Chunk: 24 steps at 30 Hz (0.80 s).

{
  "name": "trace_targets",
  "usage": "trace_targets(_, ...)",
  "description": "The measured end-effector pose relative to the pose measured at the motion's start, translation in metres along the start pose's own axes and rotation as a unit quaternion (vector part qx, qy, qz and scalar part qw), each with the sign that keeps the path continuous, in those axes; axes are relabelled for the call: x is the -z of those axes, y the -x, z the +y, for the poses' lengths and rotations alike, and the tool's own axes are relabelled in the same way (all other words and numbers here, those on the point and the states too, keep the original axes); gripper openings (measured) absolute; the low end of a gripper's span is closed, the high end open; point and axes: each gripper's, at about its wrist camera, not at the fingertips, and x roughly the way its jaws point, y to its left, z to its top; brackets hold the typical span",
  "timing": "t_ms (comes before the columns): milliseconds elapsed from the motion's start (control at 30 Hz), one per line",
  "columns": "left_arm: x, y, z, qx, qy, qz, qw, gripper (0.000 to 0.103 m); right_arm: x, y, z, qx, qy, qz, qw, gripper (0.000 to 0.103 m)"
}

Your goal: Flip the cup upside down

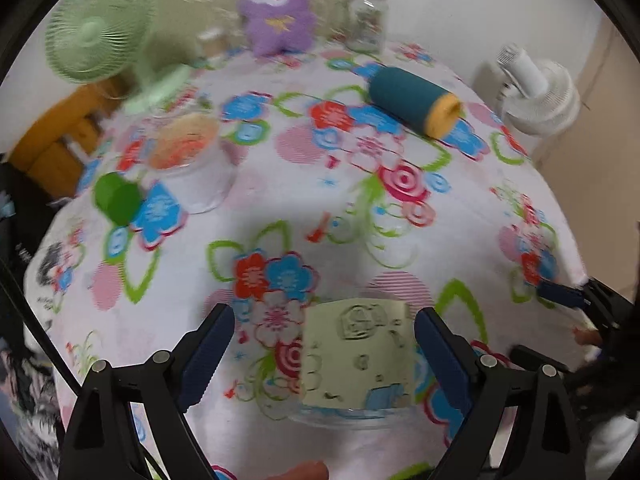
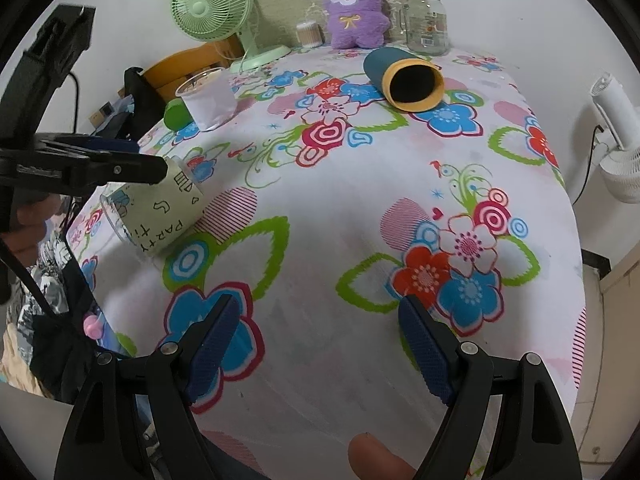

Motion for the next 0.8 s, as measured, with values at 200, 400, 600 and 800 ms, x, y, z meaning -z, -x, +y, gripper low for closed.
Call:
trace_targets(200,0.004,-0.015,-0.025,0.026,-0.066,0.057,0.9959,0.093,-0.002,-0.002,0.006,0.003,0.003,0.003,1.0,0.084)
trace_targets(400,0.002,-0.024,-0.037,0.02,-0.087,0.083,0.9925,0.09,-0.002,0.0,0.009,0.003,0.004,0.0,1.0,0.084)
trace_targets(600,0.002,-0.028,-0.041,0.004,-0.1,0.094,0.9906,0.065,-0.003,0.0,0.009,0.001,0.001,-0.002,1.0,0.084)
trace_targets(800,0.001,-0.024,-0.041,-0.003,-0.095,0.081,0.9922,0.062,-0.001,0.0,0.007,0.0,-0.001,-0.004,1.0,0.084)
